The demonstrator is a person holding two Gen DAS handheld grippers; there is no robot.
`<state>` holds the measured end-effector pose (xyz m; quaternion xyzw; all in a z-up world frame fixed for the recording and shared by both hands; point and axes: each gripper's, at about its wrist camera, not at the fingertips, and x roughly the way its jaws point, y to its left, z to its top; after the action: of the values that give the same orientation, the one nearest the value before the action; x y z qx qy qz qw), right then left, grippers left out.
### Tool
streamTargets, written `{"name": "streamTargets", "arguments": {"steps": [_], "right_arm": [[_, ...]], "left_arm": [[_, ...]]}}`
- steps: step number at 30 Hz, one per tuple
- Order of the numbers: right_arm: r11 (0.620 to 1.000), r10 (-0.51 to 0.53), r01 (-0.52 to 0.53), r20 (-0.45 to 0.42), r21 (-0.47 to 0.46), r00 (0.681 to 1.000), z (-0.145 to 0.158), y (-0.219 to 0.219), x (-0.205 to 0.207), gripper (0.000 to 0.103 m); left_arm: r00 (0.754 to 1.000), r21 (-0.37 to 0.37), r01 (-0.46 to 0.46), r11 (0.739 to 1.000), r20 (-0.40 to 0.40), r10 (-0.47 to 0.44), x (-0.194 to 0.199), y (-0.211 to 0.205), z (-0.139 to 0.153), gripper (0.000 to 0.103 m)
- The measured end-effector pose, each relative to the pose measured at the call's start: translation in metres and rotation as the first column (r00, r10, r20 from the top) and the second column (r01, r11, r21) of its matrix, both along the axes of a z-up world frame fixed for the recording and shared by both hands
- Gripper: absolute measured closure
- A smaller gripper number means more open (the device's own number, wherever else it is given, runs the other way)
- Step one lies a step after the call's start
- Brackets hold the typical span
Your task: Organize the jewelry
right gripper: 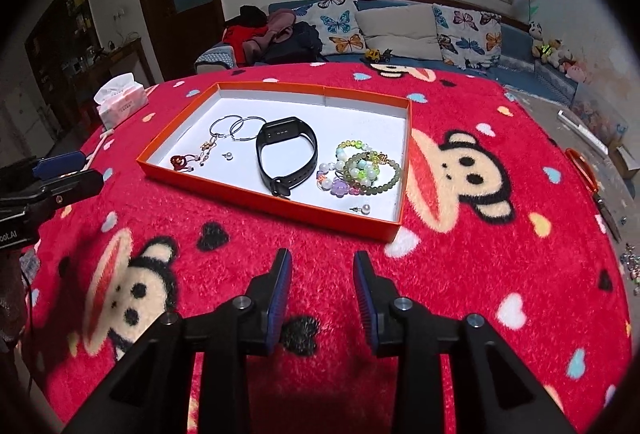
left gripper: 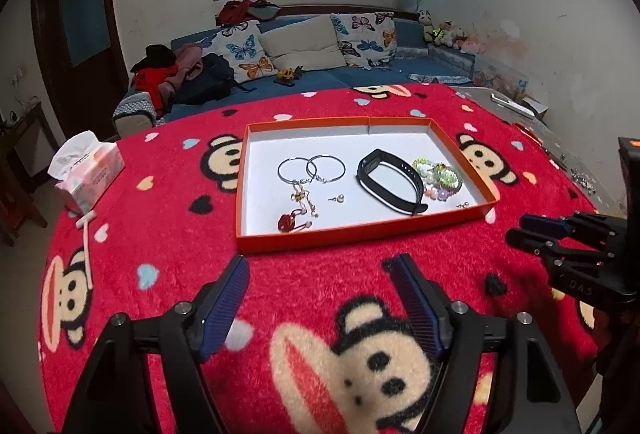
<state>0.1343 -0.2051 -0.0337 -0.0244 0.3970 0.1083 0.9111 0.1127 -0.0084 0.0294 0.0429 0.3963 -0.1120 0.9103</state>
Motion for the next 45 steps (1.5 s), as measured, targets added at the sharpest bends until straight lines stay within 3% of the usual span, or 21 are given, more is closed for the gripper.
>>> {"name": "streamTargets", "arguments": {"steps": [28,45], "right_arm": [[0.999,0.027,-0.028,0.016,0.026,1.0,0.006,0.017,-0.038,0.065],[0.999,0.031,-0.032,0.018,0.031,0.999,0.006,0.017,-0.044,0.065]], "left_arm": [[0.998,-0.044,-0.059,0.997,-0.013,0.059,-0.042,0.012,0.003,0.021],[0.998,-0.05,-0.06,0.997,-0.017,0.059,-0.047,0.007,0.002,0.021]]}}
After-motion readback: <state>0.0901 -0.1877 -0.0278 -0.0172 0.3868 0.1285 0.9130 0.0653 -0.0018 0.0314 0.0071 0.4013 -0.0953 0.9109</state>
